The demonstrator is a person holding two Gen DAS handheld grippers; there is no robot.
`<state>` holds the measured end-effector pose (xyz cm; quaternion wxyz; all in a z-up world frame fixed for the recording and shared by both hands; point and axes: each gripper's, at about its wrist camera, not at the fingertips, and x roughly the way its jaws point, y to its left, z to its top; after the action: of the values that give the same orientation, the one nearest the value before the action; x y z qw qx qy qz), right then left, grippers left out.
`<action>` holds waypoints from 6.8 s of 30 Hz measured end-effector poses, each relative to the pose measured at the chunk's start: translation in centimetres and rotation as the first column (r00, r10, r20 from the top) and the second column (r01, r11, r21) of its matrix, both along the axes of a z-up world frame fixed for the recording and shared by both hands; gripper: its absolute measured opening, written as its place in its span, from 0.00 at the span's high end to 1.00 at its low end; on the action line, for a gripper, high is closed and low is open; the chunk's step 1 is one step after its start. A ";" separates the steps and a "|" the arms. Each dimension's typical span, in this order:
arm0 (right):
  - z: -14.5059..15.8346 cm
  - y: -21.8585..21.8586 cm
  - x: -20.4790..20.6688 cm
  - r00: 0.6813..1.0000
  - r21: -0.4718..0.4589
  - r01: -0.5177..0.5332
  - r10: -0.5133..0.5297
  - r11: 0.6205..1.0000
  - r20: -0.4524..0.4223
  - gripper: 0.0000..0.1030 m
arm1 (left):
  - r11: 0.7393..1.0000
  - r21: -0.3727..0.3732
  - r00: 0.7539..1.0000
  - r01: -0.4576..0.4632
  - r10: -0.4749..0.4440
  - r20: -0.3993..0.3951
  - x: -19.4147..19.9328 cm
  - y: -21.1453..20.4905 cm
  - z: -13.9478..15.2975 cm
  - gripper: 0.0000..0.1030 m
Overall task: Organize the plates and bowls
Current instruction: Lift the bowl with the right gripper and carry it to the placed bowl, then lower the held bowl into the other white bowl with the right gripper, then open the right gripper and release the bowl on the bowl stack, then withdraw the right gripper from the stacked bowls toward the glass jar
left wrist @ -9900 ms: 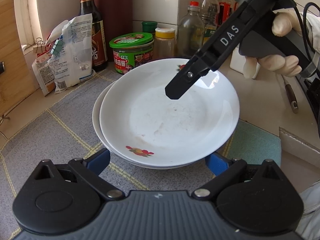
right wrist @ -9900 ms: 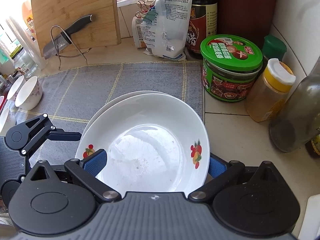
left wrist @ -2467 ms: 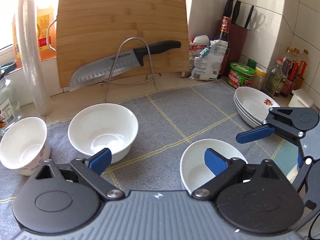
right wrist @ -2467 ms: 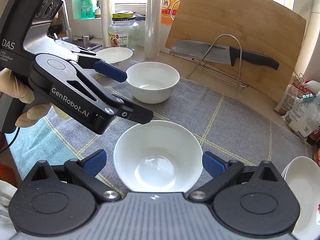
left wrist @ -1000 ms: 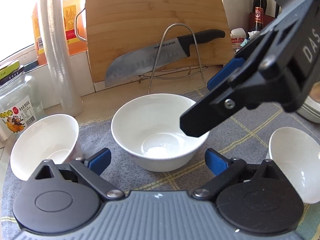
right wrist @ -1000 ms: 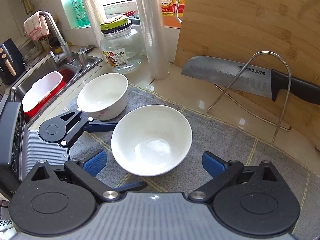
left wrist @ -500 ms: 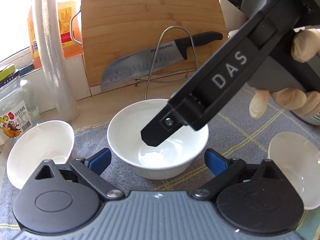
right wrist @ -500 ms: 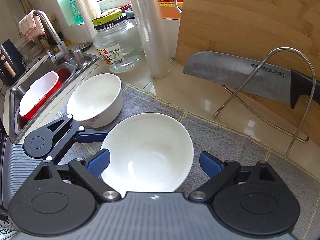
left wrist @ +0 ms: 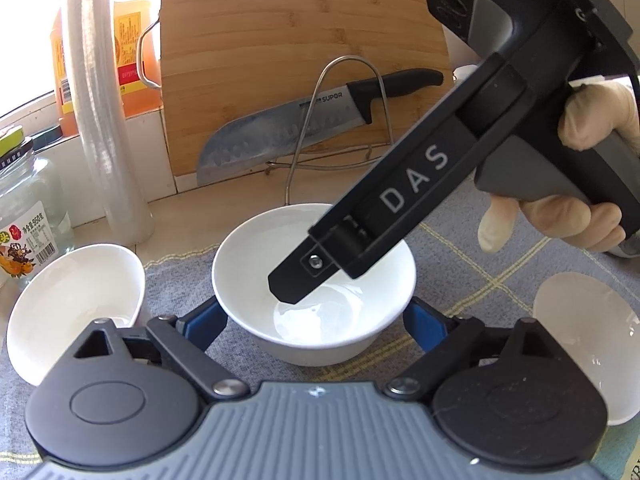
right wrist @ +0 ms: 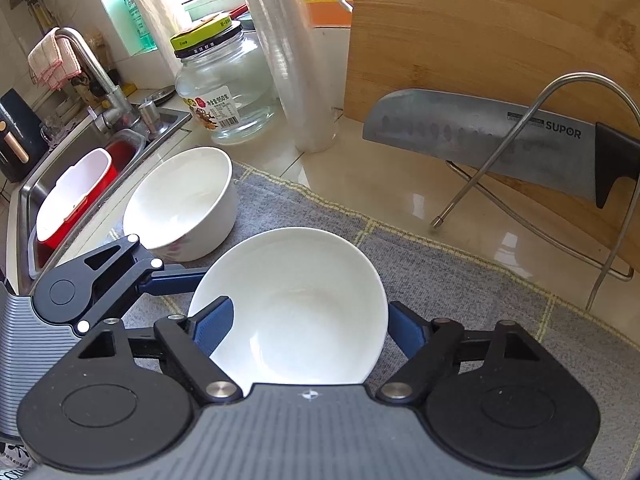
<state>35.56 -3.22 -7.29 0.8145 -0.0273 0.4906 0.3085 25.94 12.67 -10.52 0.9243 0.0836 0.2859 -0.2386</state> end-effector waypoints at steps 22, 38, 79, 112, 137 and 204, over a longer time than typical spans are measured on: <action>0.8 -0.1 -0.8 1.000 -0.011 0.002 -0.002 1.000 -0.012 0.17 | 1.000 0.016 1.000 0.016 -0.016 -0.014 -0.3 -0.4 1.0 0.10; 4.6 -2.1 -4.7 0.999 0.000 0.027 -0.027 1.000 0.035 0.17 | 0.997 0.028 0.997 0.070 -0.071 0.035 -3.9 -1.7 4.8 0.10; 6.6 -9.9 -15.1 0.988 0.045 0.136 -0.139 0.990 0.072 0.17 | 0.983 0.030 0.984 0.179 -0.180 0.014 -11.7 -8.3 5.1 0.10; 4.1 -10.0 -15.8 0.989 0.013 0.146 -0.146 0.989 -0.003 0.17 | 0.980 0.038 0.978 0.197 -0.193 -0.075 -11.8 -8.9 3.5 0.10; 3.9 -10.0 -15.6 0.988 0.001 0.154 -0.154 0.988 -0.006 0.17 | 0.980 0.032 0.978 0.194 -0.191 -0.088 -11.4 -8.9 3.0 0.09; 7.4 8.2 -5.5 0.985 -0.073 -0.065 0.076 0.995 0.158 0.00 | 0.956 0.008 0.956 -0.292 0.292 -0.005 -3.5 9.4 1.2 0.03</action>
<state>30.08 4.99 0.08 0.8383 -0.0971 0.4325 0.3173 22.41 22.05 -9.29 0.9482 0.0432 0.2986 -0.0989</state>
